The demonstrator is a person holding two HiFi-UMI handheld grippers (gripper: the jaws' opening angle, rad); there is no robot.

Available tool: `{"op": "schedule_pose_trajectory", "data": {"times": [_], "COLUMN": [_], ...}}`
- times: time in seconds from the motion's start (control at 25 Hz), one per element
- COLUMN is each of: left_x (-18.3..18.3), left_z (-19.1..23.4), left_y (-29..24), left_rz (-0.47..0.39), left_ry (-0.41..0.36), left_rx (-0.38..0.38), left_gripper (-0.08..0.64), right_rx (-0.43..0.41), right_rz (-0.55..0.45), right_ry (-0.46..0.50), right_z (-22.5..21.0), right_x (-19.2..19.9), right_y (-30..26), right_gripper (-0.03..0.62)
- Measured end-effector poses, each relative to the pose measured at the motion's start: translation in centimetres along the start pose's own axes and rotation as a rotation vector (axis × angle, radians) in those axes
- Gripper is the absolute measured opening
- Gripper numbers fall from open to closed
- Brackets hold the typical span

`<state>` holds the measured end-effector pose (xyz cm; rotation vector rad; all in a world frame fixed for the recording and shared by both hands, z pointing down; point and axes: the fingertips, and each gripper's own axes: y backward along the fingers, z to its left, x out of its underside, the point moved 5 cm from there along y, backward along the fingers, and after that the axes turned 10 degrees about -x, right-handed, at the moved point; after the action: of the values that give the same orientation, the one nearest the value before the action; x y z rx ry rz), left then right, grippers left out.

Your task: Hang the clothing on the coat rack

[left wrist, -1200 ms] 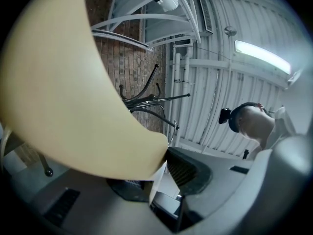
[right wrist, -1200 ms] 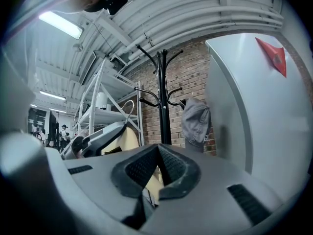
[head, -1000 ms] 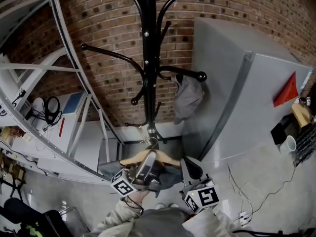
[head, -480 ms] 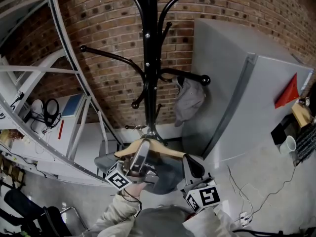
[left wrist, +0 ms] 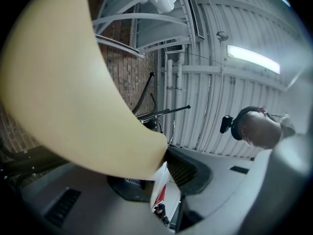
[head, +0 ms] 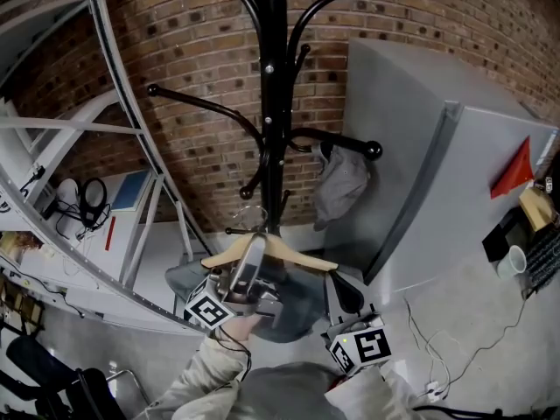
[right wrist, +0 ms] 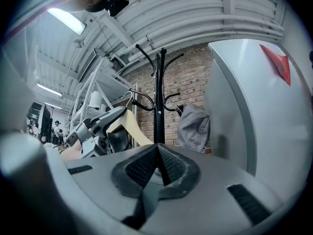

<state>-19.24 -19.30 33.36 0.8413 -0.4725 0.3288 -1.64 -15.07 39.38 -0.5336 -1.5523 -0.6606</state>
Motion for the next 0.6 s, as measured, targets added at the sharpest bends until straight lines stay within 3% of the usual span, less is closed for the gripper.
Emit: {"op": "schedule_pose_trajectory", "data": {"times": [0.6], "left_x": [-2.3], "left_z": [2.1], "left_y": [-1.9], "left_rz": [-0.03], "left_ry": [-0.011], "left_rx": [0.007], "left_gripper": [0.107], "right_rx": [0.004], "right_rz": [-0.015], "right_ry": [0.006], "right_z": [-0.3], "right_x": [0.1], "right_y": [-1.7], "right_gripper": [0.023]}}
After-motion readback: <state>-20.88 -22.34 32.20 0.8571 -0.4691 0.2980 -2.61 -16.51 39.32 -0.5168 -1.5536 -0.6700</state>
